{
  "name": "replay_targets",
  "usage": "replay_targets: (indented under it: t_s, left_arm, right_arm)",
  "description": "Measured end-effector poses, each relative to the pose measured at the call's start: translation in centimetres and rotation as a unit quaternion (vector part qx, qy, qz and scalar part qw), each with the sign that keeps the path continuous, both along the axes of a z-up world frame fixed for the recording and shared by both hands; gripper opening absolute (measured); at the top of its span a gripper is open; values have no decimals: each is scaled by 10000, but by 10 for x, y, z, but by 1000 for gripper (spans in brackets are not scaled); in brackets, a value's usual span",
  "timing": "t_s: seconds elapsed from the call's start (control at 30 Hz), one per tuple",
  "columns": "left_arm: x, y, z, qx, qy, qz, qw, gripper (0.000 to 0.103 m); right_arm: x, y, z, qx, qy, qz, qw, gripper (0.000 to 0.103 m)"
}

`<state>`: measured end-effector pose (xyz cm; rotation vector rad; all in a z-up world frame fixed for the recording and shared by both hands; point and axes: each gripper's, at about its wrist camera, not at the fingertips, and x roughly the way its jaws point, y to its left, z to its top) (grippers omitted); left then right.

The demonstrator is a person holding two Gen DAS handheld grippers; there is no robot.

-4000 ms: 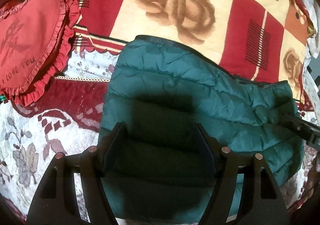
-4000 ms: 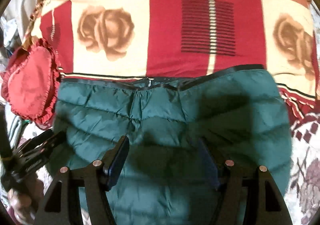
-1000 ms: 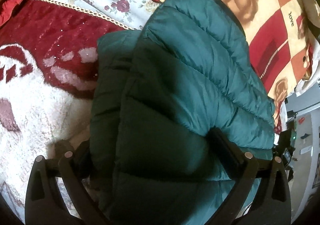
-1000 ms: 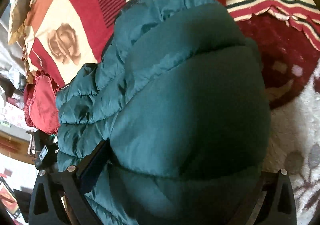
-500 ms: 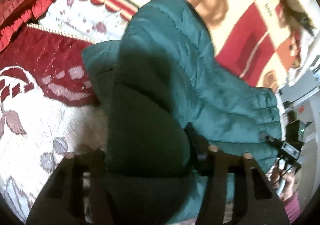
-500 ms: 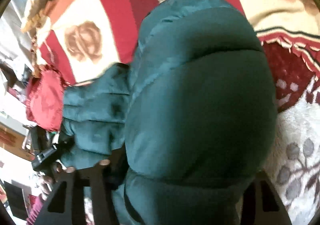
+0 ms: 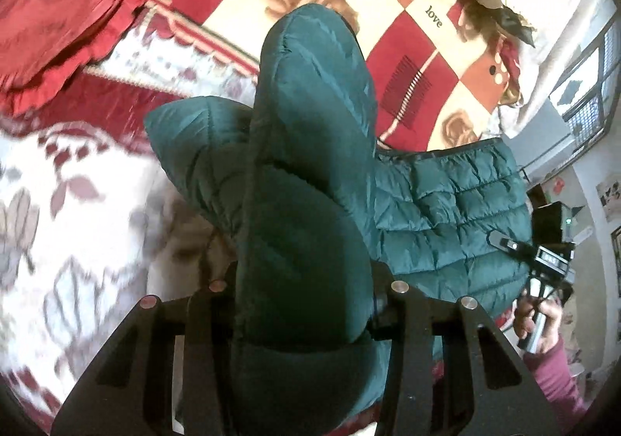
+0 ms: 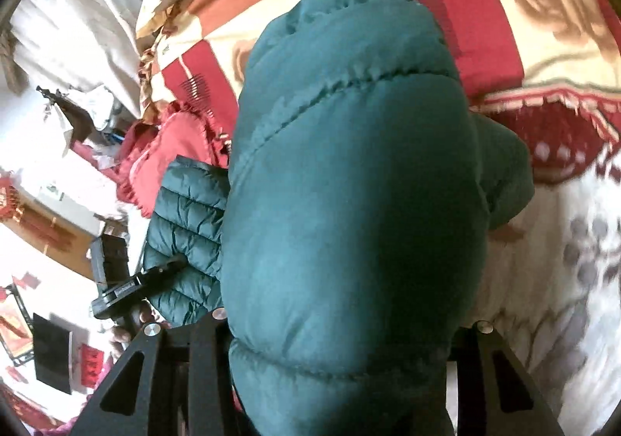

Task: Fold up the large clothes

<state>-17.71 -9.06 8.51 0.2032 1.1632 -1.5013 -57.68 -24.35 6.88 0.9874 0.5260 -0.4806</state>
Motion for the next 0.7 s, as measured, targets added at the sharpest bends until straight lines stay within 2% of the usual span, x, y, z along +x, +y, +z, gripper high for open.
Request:
replay_targets:
  t_s: [0.17, 0.33, 0.37, 0.43, 0.5, 0.6, 0.7]
  left_arm:
    - [-1, 38, -31, 223, -108, 76, 9997, 41]
    - [6, 41, -58, 416, 104, 280, 9987, 43]
    - [6, 40, -60, 438, 52, 304, 9986, 46]
    - [2, 38, -63, 500, -147, 367, 9980, 52]
    - [2, 37, -66, 561, -165, 436, 9973, 63]
    - [4, 39, -68, 637, -218, 532, 9963, 74]
    - [4, 43, -61, 748, -433, 497, 9950, 75]
  right_arm:
    - [-15, 13, -36, 360, 6, -206, 9991, 45]
    - [-21, 7, -66, 568, 254, -438, 9971, 48]
    - [-19, 6, -69, 540, 371, -459, 9968, 50]
    - [-18, 3, -74, 454, 689, -546, 9951, 70]
    - [-21, -2, -81, 615, 774, -695, 9927, 79]
    - [-25, -1, -80, 694, 822, -797, 9910, 83]
    - [-35, 2, -62, 388, 1118, -942, 9885, 84]
